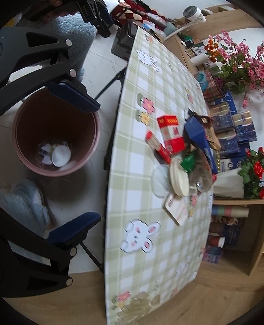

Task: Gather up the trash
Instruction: 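Reach the left gripper to the brown paper bag and grasp it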

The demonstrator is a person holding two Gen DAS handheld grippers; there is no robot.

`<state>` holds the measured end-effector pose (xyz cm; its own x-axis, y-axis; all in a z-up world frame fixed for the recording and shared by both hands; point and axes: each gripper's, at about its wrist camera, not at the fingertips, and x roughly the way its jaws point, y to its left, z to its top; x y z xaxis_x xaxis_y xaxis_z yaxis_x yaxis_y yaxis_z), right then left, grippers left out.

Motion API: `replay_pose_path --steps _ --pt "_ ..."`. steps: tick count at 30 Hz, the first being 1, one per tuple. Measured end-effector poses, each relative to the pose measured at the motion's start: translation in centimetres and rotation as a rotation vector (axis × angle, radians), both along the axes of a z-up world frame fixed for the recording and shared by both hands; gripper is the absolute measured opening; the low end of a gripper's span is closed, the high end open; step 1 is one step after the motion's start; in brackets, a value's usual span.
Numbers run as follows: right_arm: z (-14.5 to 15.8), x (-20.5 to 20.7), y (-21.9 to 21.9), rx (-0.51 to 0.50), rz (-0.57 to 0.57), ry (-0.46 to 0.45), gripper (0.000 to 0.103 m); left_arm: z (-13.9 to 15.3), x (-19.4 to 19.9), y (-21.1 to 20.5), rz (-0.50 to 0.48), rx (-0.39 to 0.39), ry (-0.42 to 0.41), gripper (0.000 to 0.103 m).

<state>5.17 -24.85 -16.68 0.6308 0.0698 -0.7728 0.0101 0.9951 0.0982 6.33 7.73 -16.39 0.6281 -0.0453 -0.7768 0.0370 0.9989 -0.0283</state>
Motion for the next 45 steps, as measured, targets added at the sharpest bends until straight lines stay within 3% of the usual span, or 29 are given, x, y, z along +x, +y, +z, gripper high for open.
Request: replay_pose_path --steps 10,19,25,31,37,39,42,43,44,45 --pt "1.0 2.3 -2.5 -0.032 -0.011 -0.018 0.097 2.1 5.2 -1.3 -0.023 -0.049 0.02 0.097" --pt "0.9 6.2 -3.8 -0.007 -0.022 -0.004 0.097 3.8 12.5 -3.5 -0.023 -0.199 0.054 0.097" --pt "0.8 9.7 -5.3 0.01 -0.038 0.001 0.097 4.7 19.8 -5.8 -0.031 -0.269 0.067 0.097" --pt "1.3 12.6 -7.0 0.031 -0.072 -0.023 0.097 5.6 28.3 -8.0 -0.059 -0.381 0.026 0.097" --pt "1.7 15.0 -8.1 0.031 -0.089 -0.028 0.097 3.4 37.2 -9.7 -0.038 -0.44 0.13 0.097" --pt "1.7 15.4 -8.3 0.032 -0.097 -0.03 0.097 2.0 39.0 -9.5 0.016 -0.475 0.177 0.093" --pt "1.8 16.1 -8.7 0.054 -0.117 -0.035 0.097 0.1 40.4 -9.4 0.062 -0.531 0.236 0.071" --pt "1.8 16.4 -8.8 0.064 -0.12 -0.036 0.097 -0.3 40.4 -9.4 0.066 -0.536 0.247 0.058" --pt "1.8 16.7 -8.8 0.067 -0.12 -0.038 0.097 -0.4 40.2 -9.3 0.063 -0.545 0.239 0.048" --pt "1.9 16.9 -8.7 0.064 -0.12 -0.041 0.097 -0.1 39.9 -9.3 0.045 -0.543 0.226 0.044"
